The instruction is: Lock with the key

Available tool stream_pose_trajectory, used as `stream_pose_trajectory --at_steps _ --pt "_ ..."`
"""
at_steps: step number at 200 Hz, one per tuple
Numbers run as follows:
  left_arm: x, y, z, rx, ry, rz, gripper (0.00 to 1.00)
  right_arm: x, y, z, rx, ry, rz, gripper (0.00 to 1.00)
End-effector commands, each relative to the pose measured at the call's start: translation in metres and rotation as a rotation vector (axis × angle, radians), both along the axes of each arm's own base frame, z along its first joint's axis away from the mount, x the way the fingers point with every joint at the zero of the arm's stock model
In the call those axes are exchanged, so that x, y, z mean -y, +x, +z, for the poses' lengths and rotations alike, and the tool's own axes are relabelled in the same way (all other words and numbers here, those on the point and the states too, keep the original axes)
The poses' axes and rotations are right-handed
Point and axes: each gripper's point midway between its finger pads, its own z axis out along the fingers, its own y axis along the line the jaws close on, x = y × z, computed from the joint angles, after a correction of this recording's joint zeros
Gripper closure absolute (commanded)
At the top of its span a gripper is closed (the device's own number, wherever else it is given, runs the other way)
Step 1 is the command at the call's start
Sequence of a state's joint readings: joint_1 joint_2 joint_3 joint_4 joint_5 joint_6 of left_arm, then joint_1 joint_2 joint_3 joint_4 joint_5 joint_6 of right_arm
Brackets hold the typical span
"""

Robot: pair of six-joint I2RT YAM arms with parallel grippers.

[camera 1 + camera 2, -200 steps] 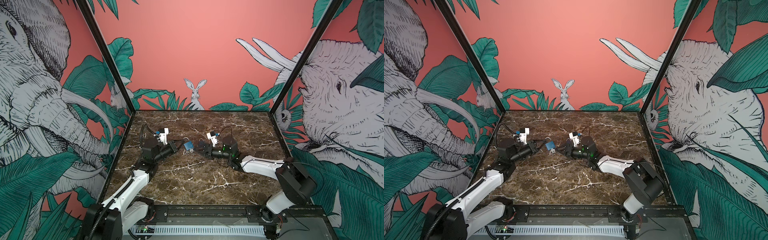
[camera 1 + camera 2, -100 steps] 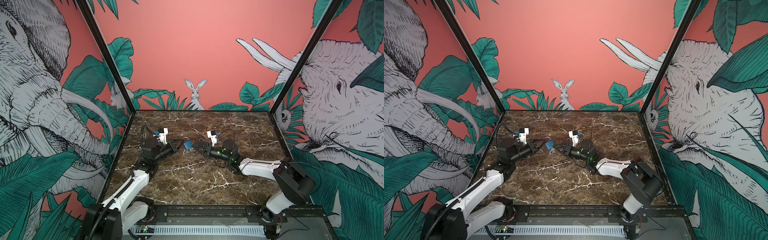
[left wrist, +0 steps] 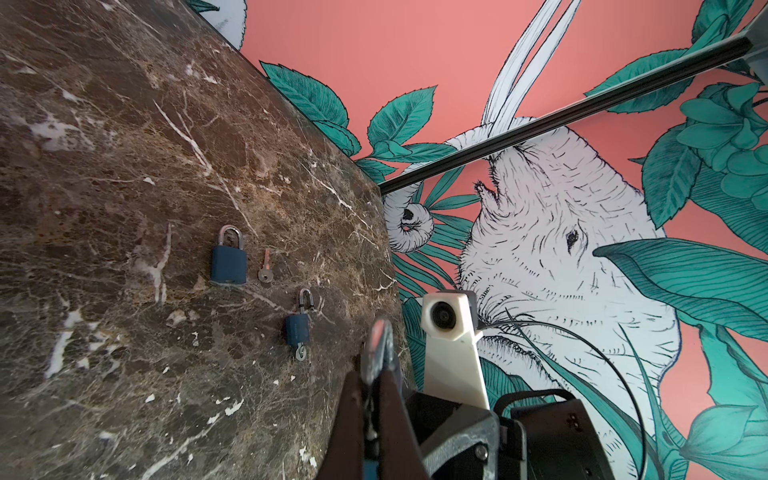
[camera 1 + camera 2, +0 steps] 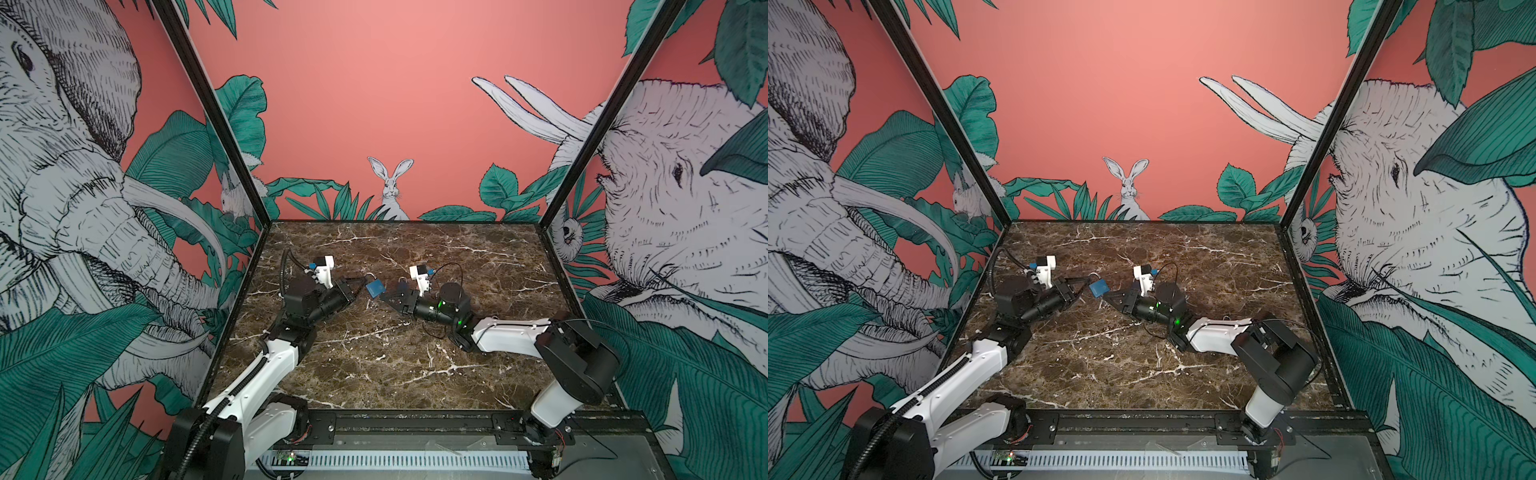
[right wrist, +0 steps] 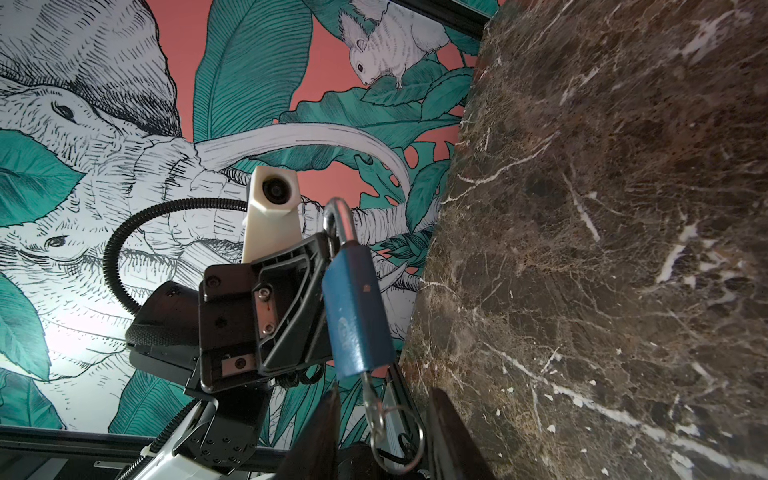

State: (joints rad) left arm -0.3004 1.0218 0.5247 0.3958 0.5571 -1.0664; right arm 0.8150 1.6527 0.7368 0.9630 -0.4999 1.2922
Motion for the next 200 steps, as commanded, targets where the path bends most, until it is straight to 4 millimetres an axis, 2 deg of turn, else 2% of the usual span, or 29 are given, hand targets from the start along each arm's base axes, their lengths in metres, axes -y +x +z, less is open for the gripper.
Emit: stream_pose_trajectory --at_steps 1,55,98,118,163,200 --pt "-0.001 0.001 0.029 0.096 -0.048 0.011 1.0 -0.007 0.002 0.019 0.044 0.066 0.002 0.66" --pt "-0.002 0.0 0.029 0.097 -0.054 0.014 1.0 -0.008 0.002 0.021 0.045 0.105 -0.002 0.75" --pt "-0.001 -0.001 0.026 0.088 -0.047 0.007 1.0 -0.01 0.003 0.031 0.067 0.132 -0.004 0.78" --pt "-0.002 -0.002 0.023 0.08 -0.051 0.01 1.0 -0.012 0.003 0.035 0.073 0.141 0.006 0.85" --pt "-0.002 0.001 0.022 0.074 -0.055 0.019 1.0 -0.015 0.001 0.034 0.072 0.145 0.013 1.0" --pt "-0.004 0.005 0.018 0.062 -0.05 0.038 1.0 -0.013 0.002 0.023 0.063 0.123 -0.004 1.0"
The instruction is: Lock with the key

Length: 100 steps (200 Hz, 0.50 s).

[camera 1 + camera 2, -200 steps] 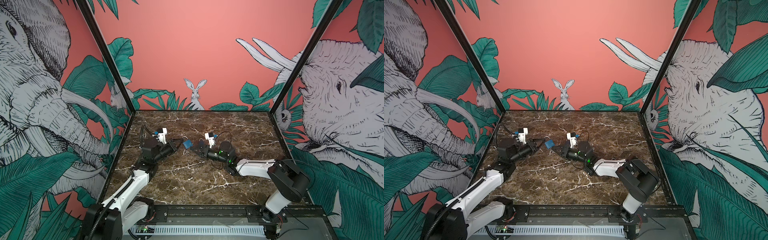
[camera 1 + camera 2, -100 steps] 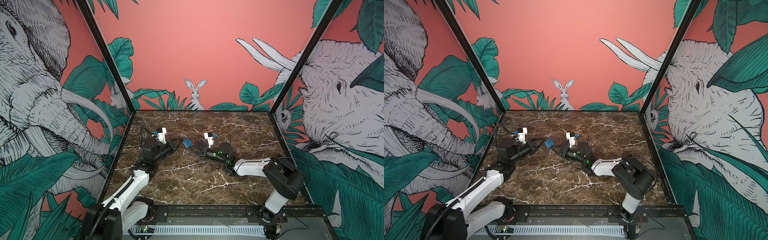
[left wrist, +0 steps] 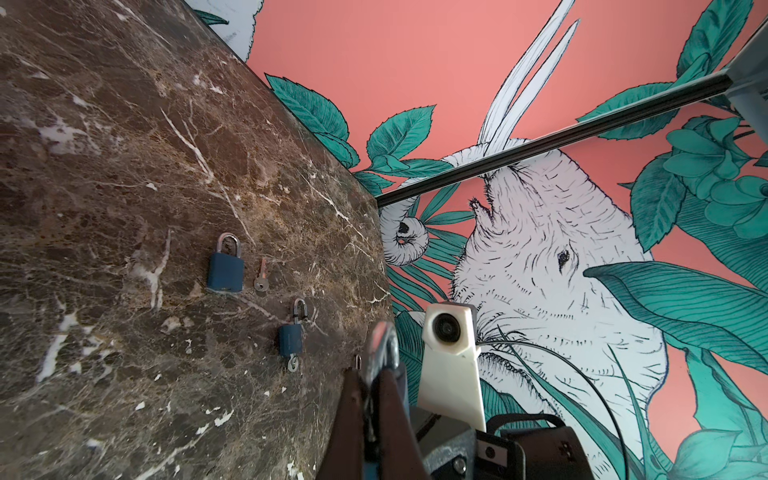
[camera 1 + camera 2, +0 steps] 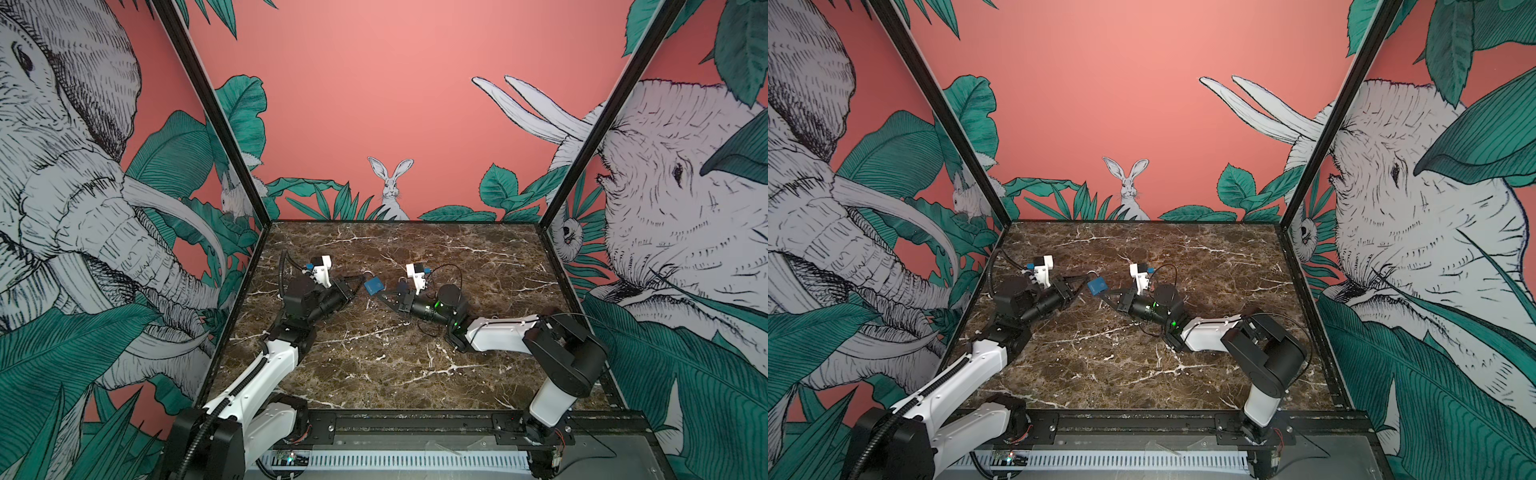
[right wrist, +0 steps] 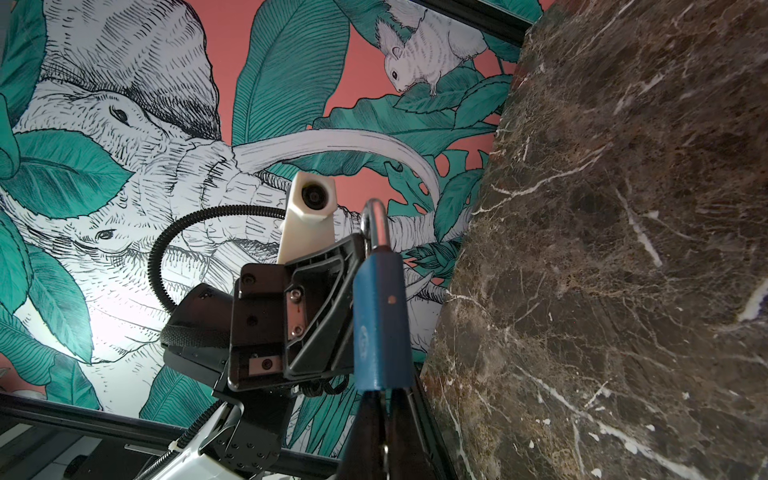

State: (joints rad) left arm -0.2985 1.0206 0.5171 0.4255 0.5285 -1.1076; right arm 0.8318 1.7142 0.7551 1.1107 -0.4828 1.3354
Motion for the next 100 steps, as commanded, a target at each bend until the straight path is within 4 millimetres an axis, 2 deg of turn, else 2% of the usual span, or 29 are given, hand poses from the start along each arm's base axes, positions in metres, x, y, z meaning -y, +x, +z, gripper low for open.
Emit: stream_pose_trajectory --at_steps 1,58,100 --pt "0.0 0.001 0.015 0.069 -0.02 0.005 1.0 -0.003 -0.001 0.009 0.033 0.033 -0.006 1.0" --pt "-0.016 0.025 -0.001 0.031 -0.075 0.139 1.0 0.018 0.004 -0.01 0.03 -0.004 -0.111 1.0" --pt "-0.02 0.038 0.0 0.044 -0.081 0.174 1.0 0.025 0.003 -0.017 0.021 0.012 -0.128 1.0"
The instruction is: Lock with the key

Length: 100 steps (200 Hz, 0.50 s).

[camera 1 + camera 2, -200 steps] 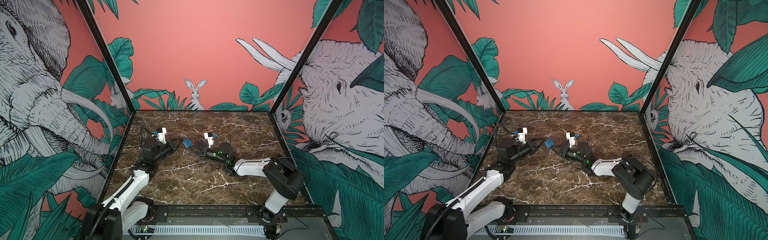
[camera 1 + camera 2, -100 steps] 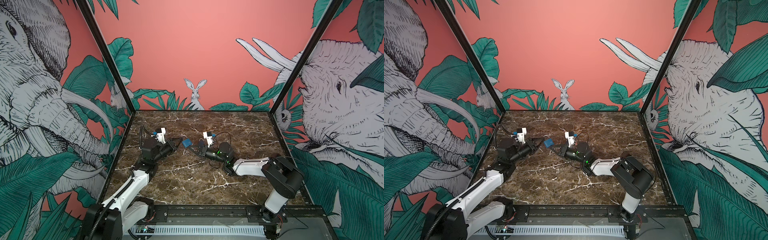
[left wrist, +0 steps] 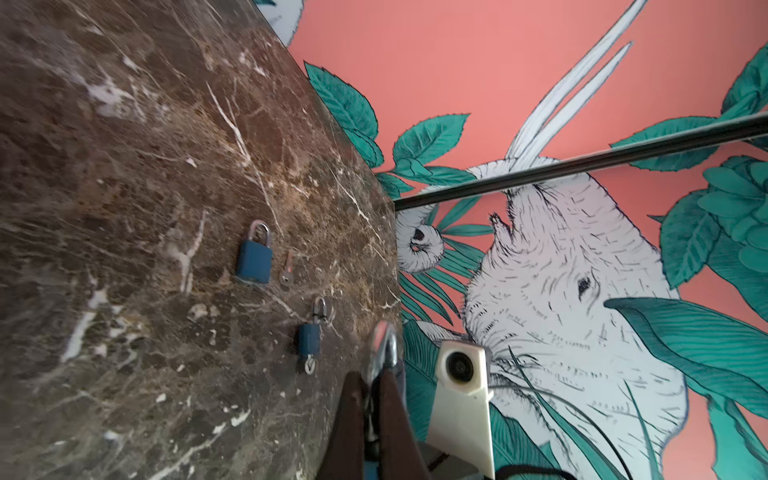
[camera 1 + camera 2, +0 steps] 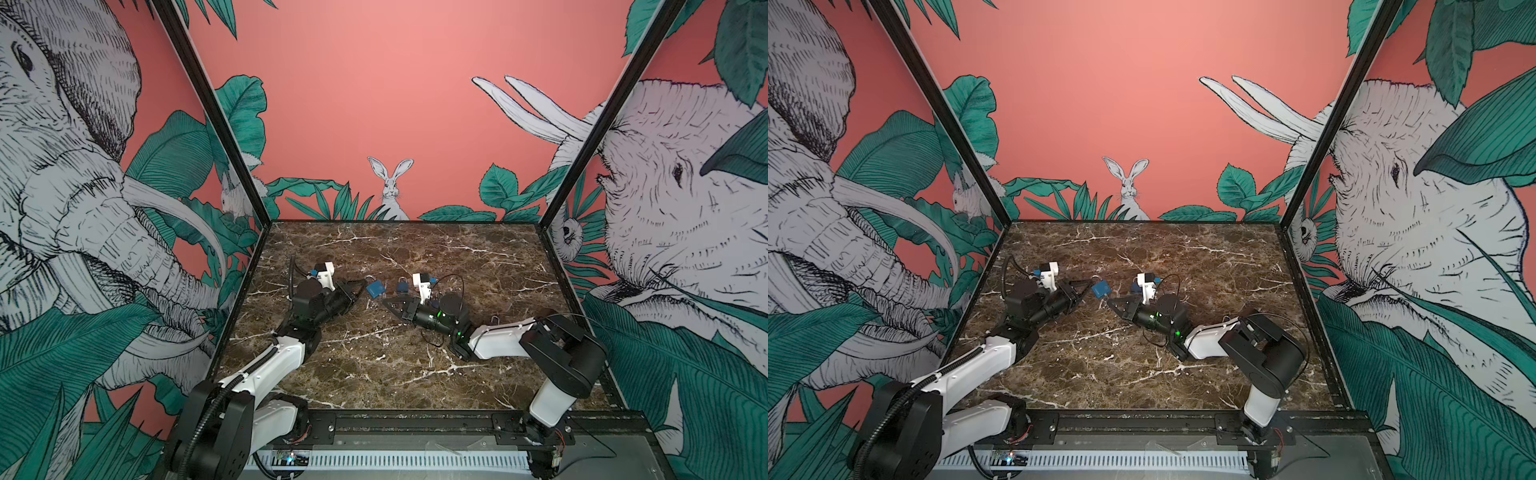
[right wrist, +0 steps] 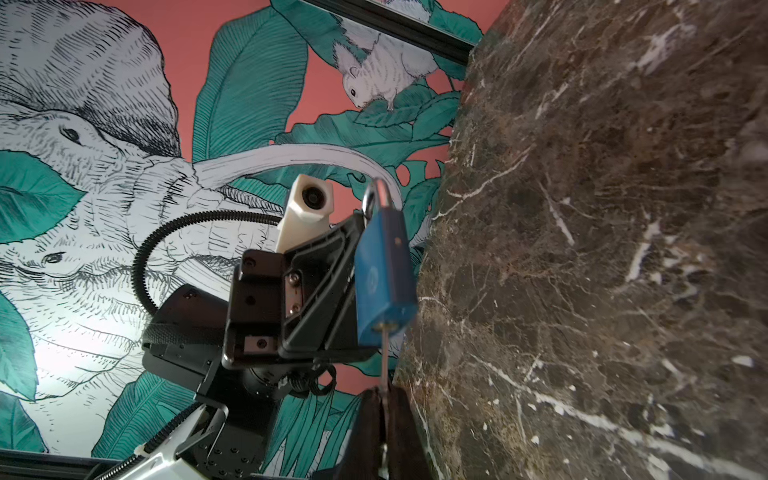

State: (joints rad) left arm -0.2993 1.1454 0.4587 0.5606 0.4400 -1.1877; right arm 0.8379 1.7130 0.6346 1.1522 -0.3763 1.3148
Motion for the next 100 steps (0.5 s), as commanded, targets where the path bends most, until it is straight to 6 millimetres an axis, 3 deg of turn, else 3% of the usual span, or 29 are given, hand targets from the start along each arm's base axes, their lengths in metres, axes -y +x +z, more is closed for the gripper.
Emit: stream_pose_trajectory --at_steps 1,37,64,74,78,100 --pt "-0.013 0.017 0.04 0.143 -0.044 0.079 1.0 0.004 0.002 0.022 0.059 0.073 -0.026 1.0" --pt "-0.005 0.025 0.041 0.144 0.0 -0.03 1.0 0.017 -0.002 0.012 0.047 0.045 -0.039 1.0" --pt "-0.001 0.028 0.025 0.078 0.081 -0.172 1.0 0.036 -0.004 -0.014 0.006 -0.061 -0.021 1.0" --pt "0.0 0.027 0.024 0.053 0.11 -0.252 1.0 0.043 -0.005 -0.033 -0.021 -0.122 -0.01 1.0" --pt "-0.002 0.025 0.022 0.029 0.125 -0.278 1.0 0.047 -0.007 -0.027 -0.01 -0.125 -0.01 1.0" --pt "-0.01 0.028 0.009 -0.026 0.213 -0.332 1.0 0.06 -0.007 -0.047 -0.002 -0.274 0.002 1.0"
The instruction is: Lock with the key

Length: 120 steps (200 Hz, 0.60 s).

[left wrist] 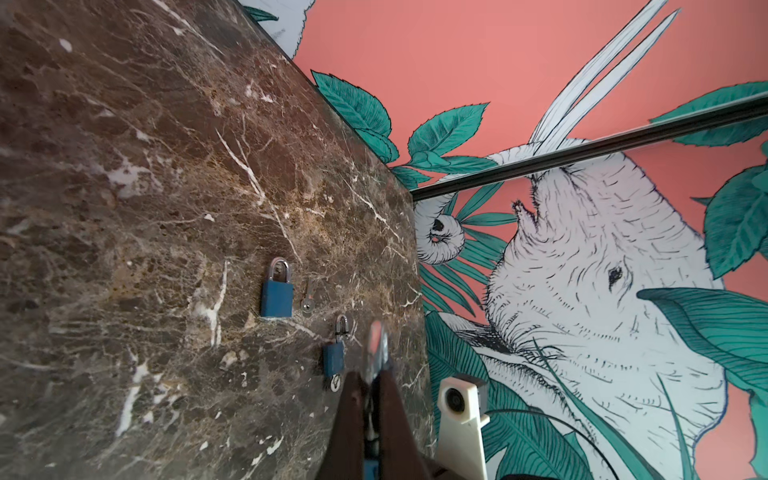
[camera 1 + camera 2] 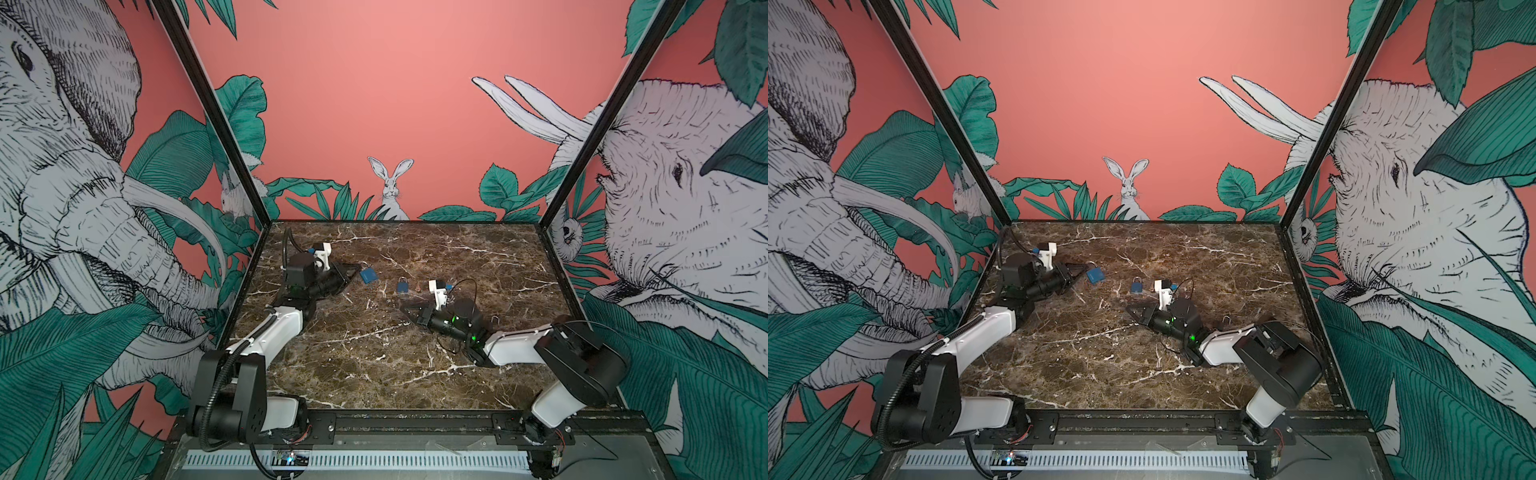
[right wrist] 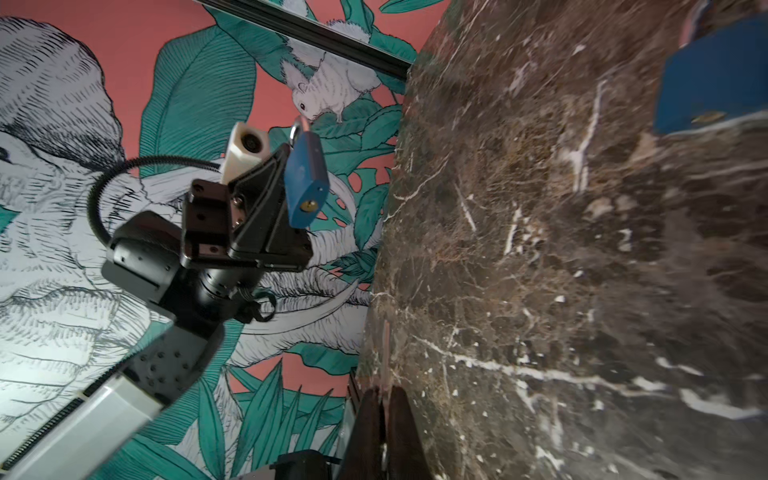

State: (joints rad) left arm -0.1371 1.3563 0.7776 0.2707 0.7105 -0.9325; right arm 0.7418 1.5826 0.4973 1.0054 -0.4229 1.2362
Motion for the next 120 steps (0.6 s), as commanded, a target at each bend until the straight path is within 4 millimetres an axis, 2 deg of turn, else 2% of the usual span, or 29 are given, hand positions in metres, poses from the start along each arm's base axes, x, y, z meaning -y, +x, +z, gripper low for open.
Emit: stream_pose_trajectory --at_steps 1,12,29,36,60,81,102,120 --pt "0.002 -0.018 -0.003 -0.019 0.085 -0.176 1.0 0.011 -0.006 -0.015 0.027 -0.149 0.049 1.0" --pt "0.003 -0.017 -0.009 -0.037 0.112 -0.22 1.0 0.017 -0.007 -0.024 0.028 -0.243 0.055 1.0" --pt "-0.005 -0.019 -0.025 -0.11 0.252 -0.278 1.0 0.02 -0.006 -0.024 0.05 -0.33 0.072 1.0" --pt "-0.01 -0.015 -0.028 -0.112 0.315 -0.279 1.0 0.021 -0.006 -0.025 0.053 -0.364 0.082 1.0" --pt "-0.013 -0.002 -0.038 -0.121 0.36 -0.3 1.0 0.02 -0.003 -0.031 0.061 -0.46 0.122 1.0" --pt "-0.016 0.007 -0.056 -0.173 0.411 -0.347 1.0 0.017 0.004 -0.035 0.067 -0.532 0.146 1.0" --pt "-0.031 0.011 -0.081 -0.233 0.545 -0.384 1.0 0.015 0.013 -0.037 0.075 -0.577 0.147 1.0" --pt "-0.034 0.021 -0.089 -0.228 0.568 -0.402 1.0 0.009 0.019 -0.036 0.078 -0.579 0.151 1.0"
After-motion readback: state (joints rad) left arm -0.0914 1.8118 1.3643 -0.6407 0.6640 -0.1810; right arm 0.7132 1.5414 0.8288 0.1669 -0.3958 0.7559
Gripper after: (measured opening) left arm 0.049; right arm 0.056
